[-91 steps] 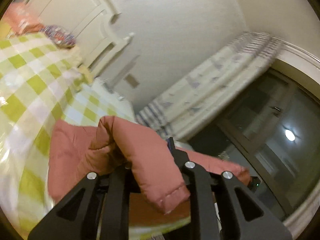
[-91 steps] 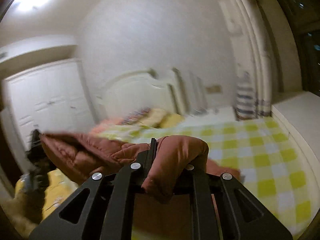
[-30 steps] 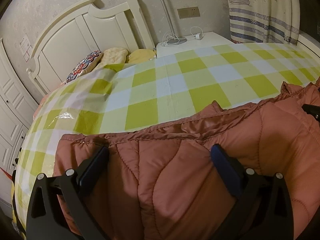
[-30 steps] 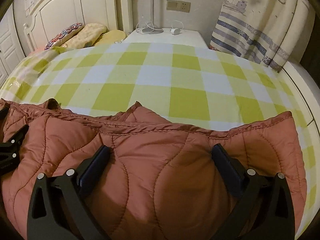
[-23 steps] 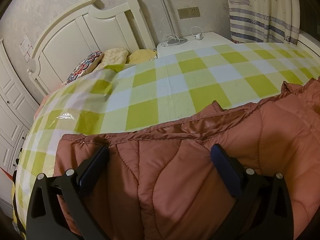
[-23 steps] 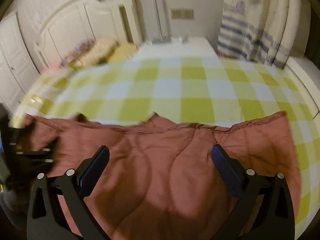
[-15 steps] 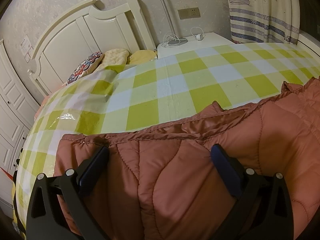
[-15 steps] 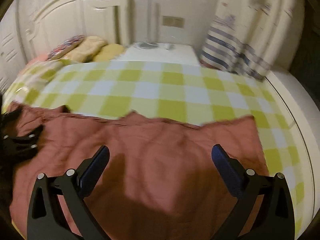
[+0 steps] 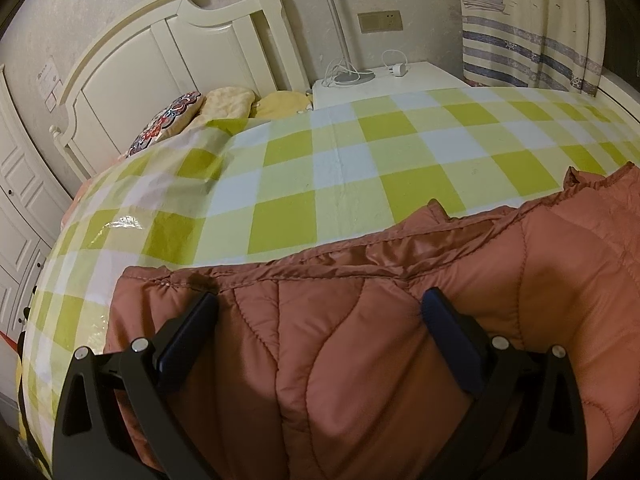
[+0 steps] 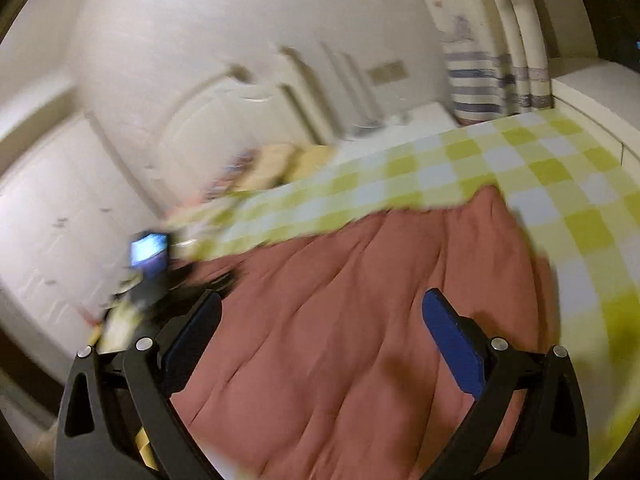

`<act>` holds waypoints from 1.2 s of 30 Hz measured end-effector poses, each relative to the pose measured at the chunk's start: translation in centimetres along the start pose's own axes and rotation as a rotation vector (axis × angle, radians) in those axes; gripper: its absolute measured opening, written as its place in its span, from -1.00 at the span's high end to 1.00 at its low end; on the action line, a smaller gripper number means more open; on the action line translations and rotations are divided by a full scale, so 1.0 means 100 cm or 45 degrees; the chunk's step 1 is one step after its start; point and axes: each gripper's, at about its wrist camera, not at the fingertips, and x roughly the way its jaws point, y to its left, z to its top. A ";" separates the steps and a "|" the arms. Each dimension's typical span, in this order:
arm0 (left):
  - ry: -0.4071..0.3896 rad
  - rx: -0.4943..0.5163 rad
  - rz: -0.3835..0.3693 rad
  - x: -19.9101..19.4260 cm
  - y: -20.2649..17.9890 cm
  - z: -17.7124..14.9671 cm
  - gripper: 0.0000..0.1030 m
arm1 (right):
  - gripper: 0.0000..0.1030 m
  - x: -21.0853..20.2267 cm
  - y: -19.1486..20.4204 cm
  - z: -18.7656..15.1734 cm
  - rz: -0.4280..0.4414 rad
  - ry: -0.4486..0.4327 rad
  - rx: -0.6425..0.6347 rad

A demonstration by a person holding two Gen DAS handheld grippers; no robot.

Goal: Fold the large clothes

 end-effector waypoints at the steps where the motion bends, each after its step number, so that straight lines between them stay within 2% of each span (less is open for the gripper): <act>1: 0.000 0.001 0.001 0.000 0.000 0.000 -0.96 | -0.89 -0.019 0.004 -0.020 0.026 0.003 0.013; 5: -0.004 0.005 0.017 0.000 -0.001 0.000 -0.96 | -0.89 -0.055 0.009 -0.082 0.128 0.100 0.128; 7: -0.006 0.005 0.022 0.000 -0.001 0.000 -0.96 | -0.89 -0.053 0.012 -0.109 0.119 0.197 0.163; 9: -0.006 0.004 0.021 0.000 -0.001 0.000 -0.96 | -0.89 -0.046 0.016 -0.119 0.082 0.226 0.163; 15: -0.008 -0.002 0.022 -0.001 -0.002 -0.001 -0.96 | -0.90 -0.014 0.002 -0.110 -0.082 0.218 0.230; 19: -0.006 -0.006 0.017 -0.001 -0.002 -0.002 -0.96 | -0.90 0.003 0.002 -0.103 -0.127 0.187 0.227; 22: -0.007 -0.007 0.017 -0.001 -0.002 -0.002 -0.96 | -0.90 0.012 -0.008 -0.097 -0.159 0.136 0.286; 27: -0.010 -0.012 0.019 -0.001 -0.001 -0.003 -0.96 | -0.91 0.022 -0.036 -0.081 -0.150 -0.025 0.555; 28: -0.010 -0.011 0.018 -0.001 -0.001 -0.003 -0.96 | -0.91 0.028 -0.035 -0.078 -0.142 -0.025 0.569; 30: -0.011 -0.011 0.018 -0.001 -0.001 -0.003 -0.96 | -0.90 0.048 -0.025 -0.072 -0.044 0.045 0.525; 31: -0.014 -0.009 0.018 -0.002 -0.002 -0.003 -0.96 | -0.86 0.058 -0.018 -0.068 -0.029 0.092 0.487; 32: -0.016 -0.010 0.021 -0.002 -0.002 -0.003 -0.96 | -0.85 0.066 -0.016 -0.063 -0.055 0.092 0.464; 33: -0.017 -0.012 0.031 -0.001 -0.001 -0.003 -0.96 | -0.79 0.068 -0.020 -0.059 -0.084 0.042 0.481; 34: -0.017 -0.017 0.048 -0.001 -0.001 -0.003 -0.96 | -0.61 0.069 -0.025 -0.056 -0.109 -0.003 0.496; 35: -0.019 -0.028 0.072 -0.001 0.000 -0.003 -0.96 | -0.53 0.070 -0.031 -0.052 -0.136 -0.044 0.523; 36: -0.021 -0.037 0.078 -0.002 0.001 -0.003 -0.96 | -0.31 0.071 -0.037 -0.050 -0.121 -0.069 0.562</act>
